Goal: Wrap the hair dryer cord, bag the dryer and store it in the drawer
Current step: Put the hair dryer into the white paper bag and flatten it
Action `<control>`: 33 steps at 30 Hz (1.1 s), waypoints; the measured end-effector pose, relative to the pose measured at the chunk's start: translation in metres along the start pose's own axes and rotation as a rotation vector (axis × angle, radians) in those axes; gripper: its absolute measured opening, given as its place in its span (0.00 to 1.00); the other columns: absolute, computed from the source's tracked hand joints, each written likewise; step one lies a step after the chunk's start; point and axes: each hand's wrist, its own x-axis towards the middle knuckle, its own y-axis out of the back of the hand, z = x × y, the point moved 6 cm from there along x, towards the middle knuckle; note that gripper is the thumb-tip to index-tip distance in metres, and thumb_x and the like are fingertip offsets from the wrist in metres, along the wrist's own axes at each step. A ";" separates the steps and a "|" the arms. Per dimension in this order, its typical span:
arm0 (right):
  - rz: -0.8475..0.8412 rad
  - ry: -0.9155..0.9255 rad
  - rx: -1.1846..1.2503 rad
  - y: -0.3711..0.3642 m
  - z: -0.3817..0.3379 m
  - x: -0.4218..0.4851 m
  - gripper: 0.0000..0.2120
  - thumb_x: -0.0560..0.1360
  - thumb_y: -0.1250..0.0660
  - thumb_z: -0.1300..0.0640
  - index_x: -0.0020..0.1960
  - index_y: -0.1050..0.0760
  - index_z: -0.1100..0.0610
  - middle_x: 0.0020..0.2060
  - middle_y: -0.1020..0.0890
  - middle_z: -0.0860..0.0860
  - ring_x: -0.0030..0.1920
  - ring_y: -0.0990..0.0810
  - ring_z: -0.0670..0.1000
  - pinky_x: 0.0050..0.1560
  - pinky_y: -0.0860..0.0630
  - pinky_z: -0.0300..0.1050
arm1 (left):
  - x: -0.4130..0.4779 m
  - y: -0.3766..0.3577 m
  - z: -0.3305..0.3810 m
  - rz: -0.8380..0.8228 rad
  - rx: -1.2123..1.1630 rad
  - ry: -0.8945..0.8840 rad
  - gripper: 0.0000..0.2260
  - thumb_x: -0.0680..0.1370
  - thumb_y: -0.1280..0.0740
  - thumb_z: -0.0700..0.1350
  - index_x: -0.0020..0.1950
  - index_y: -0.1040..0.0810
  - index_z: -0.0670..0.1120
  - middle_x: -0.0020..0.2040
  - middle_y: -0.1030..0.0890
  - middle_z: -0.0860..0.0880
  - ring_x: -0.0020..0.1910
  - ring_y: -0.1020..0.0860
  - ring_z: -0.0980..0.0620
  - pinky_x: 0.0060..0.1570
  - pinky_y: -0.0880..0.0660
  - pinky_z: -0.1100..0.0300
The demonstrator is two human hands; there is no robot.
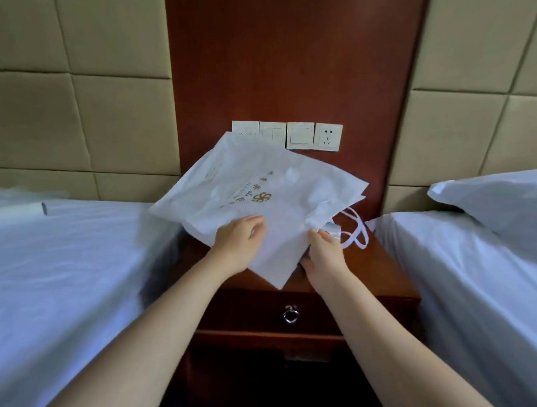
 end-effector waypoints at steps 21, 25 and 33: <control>-0.414 0.216 -0.908 0.031 0.048 -0.056 0.15 0.79 0.44 0.50 0.47 0.21 0.53 0.42 0.19 0.53 0.44 0.22 0.51 0.50 0.27 0.48 | -0.058 -0.079 -0.013 -0.236 0.183 -0.098 0.14 0.80 0.45 0.55 0.58 0.23 0.52 0.50 0.18 0.45 0.52 0.22 0.40 0.48 0.25 0.52; -0.331 0.480 -1.213 0.033 0.050 -0.066 0.11 0.76 0.43 0.53 0.55 0.25 0.46 0.35 0.19 0.51 0.37 0.23 0.56 0.41 0.26 0.48 | -0.057 -0.083 -0.012 -0.269 0.078 -0.068 0.15 0.81 0.45 0.50 0.55 0.21 0.47 0.42 0.20 0.44 0.45 0.22 0.41 0.45 0.25 0.52; -0.115 0.705 -1.338 0.043 0.043 -0.066 0.16 0.79 0.46 0.48 0.66 0.38 0.47 0.36 0.19 0.51 0.37 0.22 0.61 0.37 0.29 0.47 | -0.049 -0.073 -0.019 -0.098 -0.019 -0.006 0.20 0.80 0.44 0.41 0.27 0.42 0.46 0.26 0.37 0.49 0.30 0.36 0.46 0.32 0.41 0.55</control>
